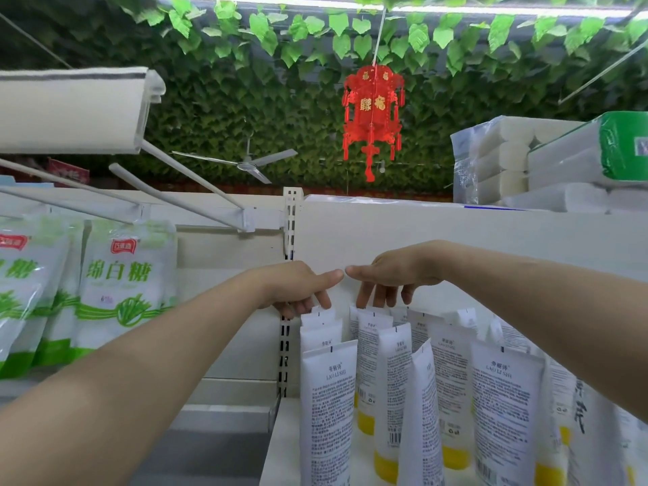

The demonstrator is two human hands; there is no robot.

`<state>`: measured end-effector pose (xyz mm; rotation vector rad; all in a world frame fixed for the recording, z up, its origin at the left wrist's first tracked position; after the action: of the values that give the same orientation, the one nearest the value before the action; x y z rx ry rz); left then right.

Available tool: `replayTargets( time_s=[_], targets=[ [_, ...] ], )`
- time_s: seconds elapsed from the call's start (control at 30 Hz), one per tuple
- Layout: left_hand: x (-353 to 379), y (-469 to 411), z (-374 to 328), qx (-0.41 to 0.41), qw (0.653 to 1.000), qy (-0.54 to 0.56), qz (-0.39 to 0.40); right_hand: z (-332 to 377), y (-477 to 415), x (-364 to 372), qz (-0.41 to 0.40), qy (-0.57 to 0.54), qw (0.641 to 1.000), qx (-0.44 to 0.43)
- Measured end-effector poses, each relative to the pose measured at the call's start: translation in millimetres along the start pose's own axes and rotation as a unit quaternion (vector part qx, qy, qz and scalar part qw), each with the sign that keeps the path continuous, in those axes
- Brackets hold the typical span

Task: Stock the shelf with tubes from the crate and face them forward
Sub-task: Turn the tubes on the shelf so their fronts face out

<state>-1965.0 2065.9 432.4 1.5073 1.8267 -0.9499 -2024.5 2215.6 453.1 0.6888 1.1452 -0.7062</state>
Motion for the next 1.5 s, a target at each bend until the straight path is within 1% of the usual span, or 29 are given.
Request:
replayTargets(
  time_s=[0.2, 0.37, 0.47, 0.57, 0.67, 0.8, 1.0, 1.17, 1.23, 1.33, 1.5],
  targets=[
    [3, -1, 6, -0.014, 0.998, 0.063, -0.009, 5, -3, 0, 0.004, -0.055, 0.998, 0.004],
    [5, 0, 9, -0.036, 0.992, 0.117, 0.002, 6, 0, -4, 0.007, -0.065, 0.998, 0.014],
    [3, 2, 11, -0.034, 0.993, 0.111, 0.000, 3, 3, -11, -0.006, -0.026, 1.000, 0.003],
    [2, 3, 13, -0.017, 0.994, 0.108, -0.010, -1, 3, -19, -0.045, 0.016, 0.998, -0.028],
    [1, 3, 14, 0.002, 0.993, 0.112, -0.023, -1, 1, -21, -0.073, 0.020, 0.996, -0.055],
    [3, 2, 14, 0.017, 0.995, 0.096, -0.029, 1, -1, -24, -0.101, 0.027, 0.993, -0.060],
    [5, -1, 14, 0.025, 0.996, 0.085, -0.030, 8, -2, -18, -0.097, 0.052, 0.992, -0.058],
    [3, -8, 18, 0.047, 0.992, 0.097, -0.062, 12, -3, -13, -0.091, 0.090, 0.990, -0.055],
    [1, -9, 18, 0.056, 0.992, 0.079, -0.079, 13, -5, -11, -0.092, 0.106, 0.989, -0.053],
    [-3, -9, 11, 0.072, 0.991, 0.018, -0.112, 14, -7, -11, -0.101, 0.127, 0.985, -0.052],
    [-4, -12, 0, 0.092, 0.984, -0.057, -0.140, 12, -14, -12, -0.131, 0.158, 0.978, -0.045]
  ],
)
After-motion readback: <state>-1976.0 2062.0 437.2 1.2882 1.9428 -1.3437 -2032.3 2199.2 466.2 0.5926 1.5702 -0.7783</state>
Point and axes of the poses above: each hand's wrist, its own y-axis away from the middle knuckle, its own x-axis out of the palm, z = x × y, the point moved 7 cm from there along -y, towards the middle knuckle, and after that the axes turned 2 degrees about z, right-handed, at the moved point
